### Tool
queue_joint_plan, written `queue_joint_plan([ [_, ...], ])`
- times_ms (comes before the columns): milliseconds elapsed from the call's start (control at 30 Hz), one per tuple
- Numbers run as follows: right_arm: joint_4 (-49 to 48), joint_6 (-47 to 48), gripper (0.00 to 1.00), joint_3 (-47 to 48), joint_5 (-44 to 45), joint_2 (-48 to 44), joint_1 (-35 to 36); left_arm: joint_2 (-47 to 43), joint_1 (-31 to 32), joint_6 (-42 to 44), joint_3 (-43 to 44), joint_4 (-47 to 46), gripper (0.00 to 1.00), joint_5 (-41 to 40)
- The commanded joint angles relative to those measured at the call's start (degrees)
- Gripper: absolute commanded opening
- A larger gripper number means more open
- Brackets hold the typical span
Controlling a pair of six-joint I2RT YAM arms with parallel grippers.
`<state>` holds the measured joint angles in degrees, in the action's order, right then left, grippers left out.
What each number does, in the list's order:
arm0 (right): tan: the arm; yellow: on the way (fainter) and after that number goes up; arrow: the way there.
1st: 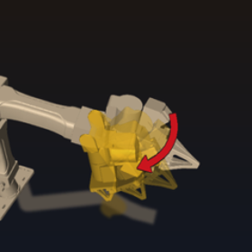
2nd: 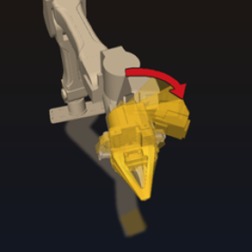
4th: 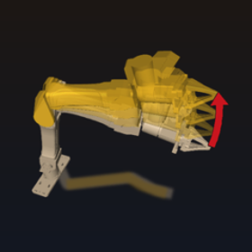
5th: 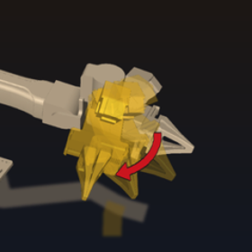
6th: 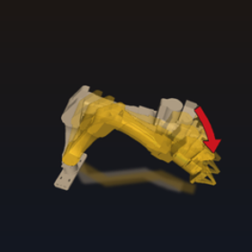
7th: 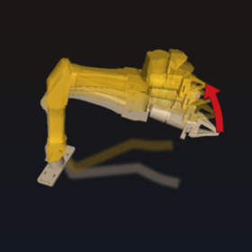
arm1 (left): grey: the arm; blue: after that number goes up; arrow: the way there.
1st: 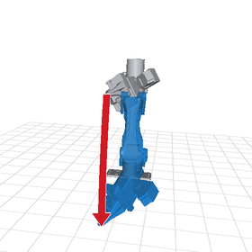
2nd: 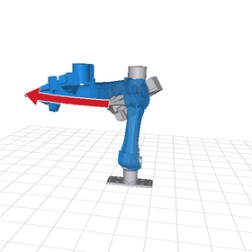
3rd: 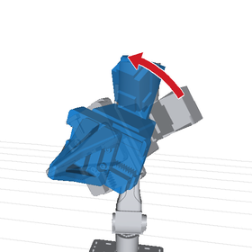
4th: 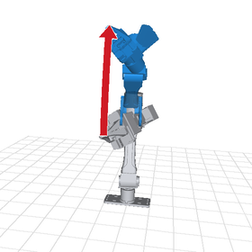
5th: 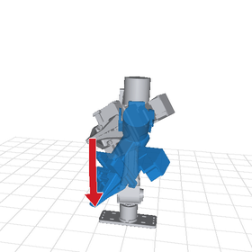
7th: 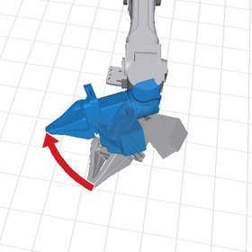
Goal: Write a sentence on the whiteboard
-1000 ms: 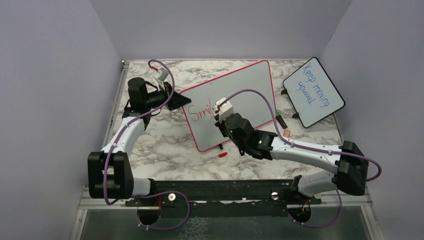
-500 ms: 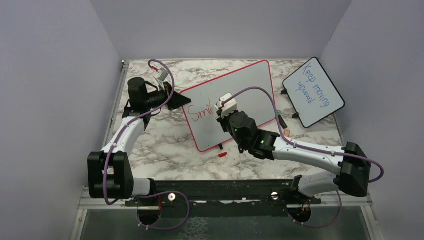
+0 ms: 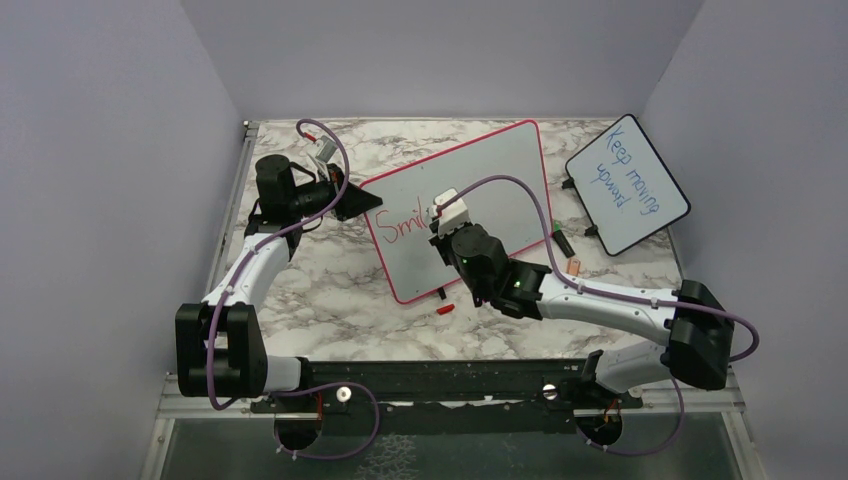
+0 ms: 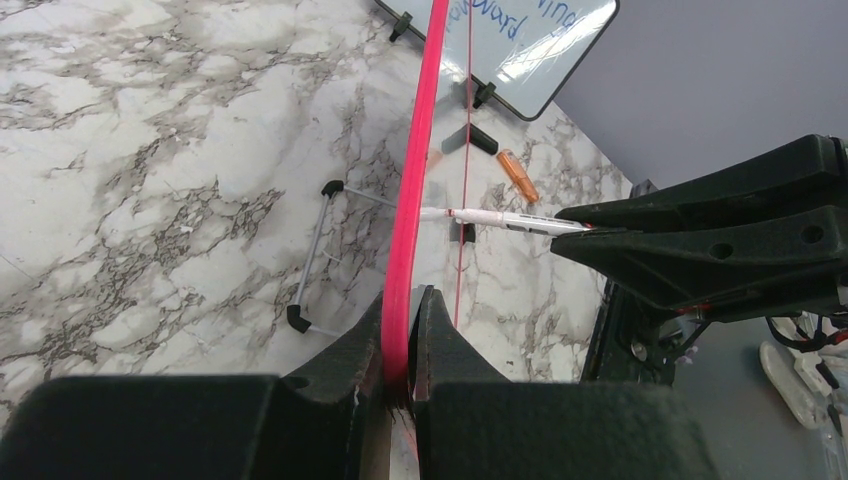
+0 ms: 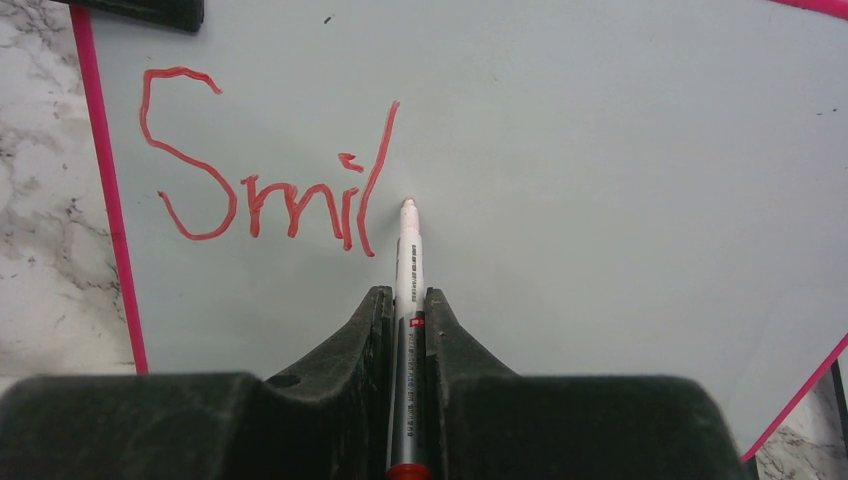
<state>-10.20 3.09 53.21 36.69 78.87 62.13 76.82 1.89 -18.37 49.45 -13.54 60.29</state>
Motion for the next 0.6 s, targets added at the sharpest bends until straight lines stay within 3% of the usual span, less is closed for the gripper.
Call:
queue_joint_plan([
  [0,-1.90,0.42,0.01,0.88,0.81,1.31,-0.34,1.42,1.16,6.39,-0.85,4.05,0.00,-4.52],
  [567,-2.55,0.78,0.01,0.89,-4.12,0.98,-0.34,1.64,1.19,6.33,-0.76,4.05,0.00,-4.57],
])
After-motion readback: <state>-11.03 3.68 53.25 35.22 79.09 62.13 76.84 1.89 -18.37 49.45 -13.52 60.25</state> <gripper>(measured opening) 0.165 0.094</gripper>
